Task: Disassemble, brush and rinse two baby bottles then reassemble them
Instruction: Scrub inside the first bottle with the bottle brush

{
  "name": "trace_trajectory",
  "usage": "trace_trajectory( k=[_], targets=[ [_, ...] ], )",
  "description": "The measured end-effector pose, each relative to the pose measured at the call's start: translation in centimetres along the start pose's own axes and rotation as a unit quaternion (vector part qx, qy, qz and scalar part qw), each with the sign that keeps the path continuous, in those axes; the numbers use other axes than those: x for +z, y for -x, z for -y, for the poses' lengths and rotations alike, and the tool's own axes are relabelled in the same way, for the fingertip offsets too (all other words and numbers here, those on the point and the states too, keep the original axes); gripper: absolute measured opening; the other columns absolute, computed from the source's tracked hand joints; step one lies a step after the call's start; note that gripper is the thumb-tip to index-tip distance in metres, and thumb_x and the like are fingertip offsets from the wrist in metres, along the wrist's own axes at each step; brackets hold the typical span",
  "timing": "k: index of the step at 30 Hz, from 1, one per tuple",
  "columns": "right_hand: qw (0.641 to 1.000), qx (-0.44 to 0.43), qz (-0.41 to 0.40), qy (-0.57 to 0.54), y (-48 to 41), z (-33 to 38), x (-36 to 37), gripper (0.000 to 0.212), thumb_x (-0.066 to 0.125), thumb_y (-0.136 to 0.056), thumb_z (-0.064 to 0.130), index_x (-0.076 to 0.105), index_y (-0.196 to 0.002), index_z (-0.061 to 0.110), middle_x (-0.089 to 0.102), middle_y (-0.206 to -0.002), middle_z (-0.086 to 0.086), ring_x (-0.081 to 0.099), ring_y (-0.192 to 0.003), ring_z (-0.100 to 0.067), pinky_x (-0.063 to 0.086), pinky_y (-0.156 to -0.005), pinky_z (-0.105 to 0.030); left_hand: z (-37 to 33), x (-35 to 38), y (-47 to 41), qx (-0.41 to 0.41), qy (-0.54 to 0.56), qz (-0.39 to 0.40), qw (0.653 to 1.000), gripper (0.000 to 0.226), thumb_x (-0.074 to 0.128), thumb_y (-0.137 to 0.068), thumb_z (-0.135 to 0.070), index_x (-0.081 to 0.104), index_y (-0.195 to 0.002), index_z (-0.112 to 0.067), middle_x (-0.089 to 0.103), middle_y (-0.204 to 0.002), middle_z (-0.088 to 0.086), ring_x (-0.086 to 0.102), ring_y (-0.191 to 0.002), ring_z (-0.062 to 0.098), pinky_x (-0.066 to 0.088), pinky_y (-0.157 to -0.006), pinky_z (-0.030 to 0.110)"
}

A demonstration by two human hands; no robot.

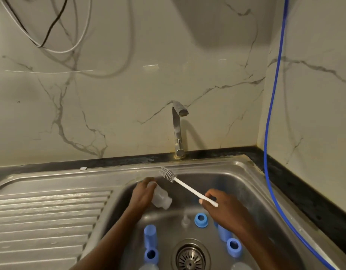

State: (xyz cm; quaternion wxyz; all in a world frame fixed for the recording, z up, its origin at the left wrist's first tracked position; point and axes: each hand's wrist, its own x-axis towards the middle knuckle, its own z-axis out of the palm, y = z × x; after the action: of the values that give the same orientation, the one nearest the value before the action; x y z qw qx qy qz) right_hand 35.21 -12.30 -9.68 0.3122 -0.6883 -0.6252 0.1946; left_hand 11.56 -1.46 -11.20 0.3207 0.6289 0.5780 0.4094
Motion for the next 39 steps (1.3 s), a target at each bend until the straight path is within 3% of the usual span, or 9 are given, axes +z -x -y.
trace_trajectory(
  k=[2,4,11,14,20,24,30,36,39],
  targets=[
    [1.0,-0.007,-0.001,-0.004,0.0,0.0,-0.1,0.03,0.058,-0.088,0.053,0.052,-0.071,0.03,0.058,-0.061,0.008,0.057,-0.059,-0.007,0.047,-0.062,-0.026,-0.1,-1.4,0.7,-0.042,0.124,-0.028,0.991,0.022,0.042,-0.105,-0.025,0.055,-0.119,-0.014,0.06,-0.107,0.015,0.062,-0.092,0.03,0.056,-0.07,0.044],
    [1.0,-0.012,0.003,0.001,0.0,0.1,-0.1,0.027,0.058,-0.086,0.057,0.055,-0.075,0.032,0.06,-0.064,0.009,0.058,-0.063,-0.009,0.048,-0.064,-0.029,0.2,-2.3,1.6,-0.041,0.189,-0.058,0.979,0.024,0.036,-0.107,-0.029,0.048,-0.12,-0.013,0.057,-0.101,0.011,0.062,-0.087,0.027,0.056,-0.066,0.041],
    [0.999,-0.03,0.01,0.014,0.2,-0.2,-1.9,0.019,0.062,-0.085,0.053,0.062,-0.082,0.034,0.066,-0.071,0.008,0.061,-0.068,-0.009,0.051,-0.072,-0.031,0.6,-4.3,-0.9,-0.018,0.3,-0.119,0.946,0.029,0.038,-0.106,-0.031,0.051,-0.118,-0.008,0.057,-0.108,0.016,0.061,-0.089,0.026,0.054,-0.053,0.03],
    [0.999,-0.035,0.025,0.026,0.3,0.1,-2.3,0.02,0.062,-0.085,0.054,0.064,-0.085,0.034,0.066,-0.073,0.007,0.062,-0.069,-0.009,0.051,-0.072,-0.031,0.8,-4.1,-0.9,-0.008,0.305,-0.1,0.947,0.029,0.039,-0.105,-0.031,0.055,-0.114,-0.008,0.06,-0.109,0.02,0.062,-0.089,0.027,0.054,-0.054,0.031],
    [0.995,-0.06,0.049,0.063,0.7,1.0,-1.7,0.019,0.058,-0.086,0.054,0.062,-0.084,0.036,0.064,-0.072,0.005,0.06,-0.067,-0.01,0.051,-0.069,-0.032,-0.2,-2.9,-0.3,0.009,0.338,-0.012,0.941,0.028,0.045,-0.103,-0.026,0.057,-0.12,-0.008,0.061,-0.107,0.018,0.065,-0.087,0.026,0.057,-0.062,0.035],
    [0.991,-0.084,0.019,0.099,1.1,1.9,-0.5,0.019,0.052,-0.092,0.052,0.057,-0.086,0.035,0.062,-0.072,0.006,0.059,-0.068,-0.011,0.048,-0.066,-0.027,-0.2,-2.5,-0.5,-0.028,0.414,0.011,0.91,0.031,0.054,-0.098,-0.022,0.053,-0.128,-0.016,0.058,-0.115,0.014,0.064,-0.093,0.027,0.056,-0.07,0.037],
    [0.987,-0.072,0.001,0.141,1.0,2.9,0.2,0.02,0.042,-0.096,0.049,0.052,-0.098,0.032,0.061,-0.075,0.004,0.06,-0.073,-0.017,0.051,-0.072,-0.037,-0.2,-3.3,-0.4,-0.109,0.489,0.061,0.863,0.036,0.056,-0.097,-0.019,0.052,-0.124,0.002,0.061,-0.121,0.023,0.065,-0.103,0.03,0.058,-0.079,0.036],
    [0.99,-0.062,0.072,0.102,1.3,4.2,2.1,0.028,0.041,-0.099,0.042,0.057,-0.087,0.023,0.062,-0.075,0.001,0.059,-0.074,-0.021,0.047,-0.071,-0.04,0.1,-2.8,-0.2,-0.092,0.464,0.085,0.877,0.027,0.055,-0.096,-0.013,0.054,-0.123,-0.008,0.055,-0.125,0.023,0.06,-0.107,0.037,0.054,-0.084,0.043],
    [0.993,-0.054,0.072,0.077,1.4,4.7,2.9,0.03,0.039,-0.101,0.039,0.061,-0.09,0.021,0.065,-0.079,-0.001,0.061,-0.074,-0.019,0.048,-0.071,-0.038,-0.3,-2.2,-0.2,-0.099,0.516,0.073,0.848,0.03,0.051,-0.099,-0.017,0.053,-0.13,-0.013,0.055,-0.13,0.022,0.059,-0.116,0.039,0.055,-0.09,0.047]
  ],
)
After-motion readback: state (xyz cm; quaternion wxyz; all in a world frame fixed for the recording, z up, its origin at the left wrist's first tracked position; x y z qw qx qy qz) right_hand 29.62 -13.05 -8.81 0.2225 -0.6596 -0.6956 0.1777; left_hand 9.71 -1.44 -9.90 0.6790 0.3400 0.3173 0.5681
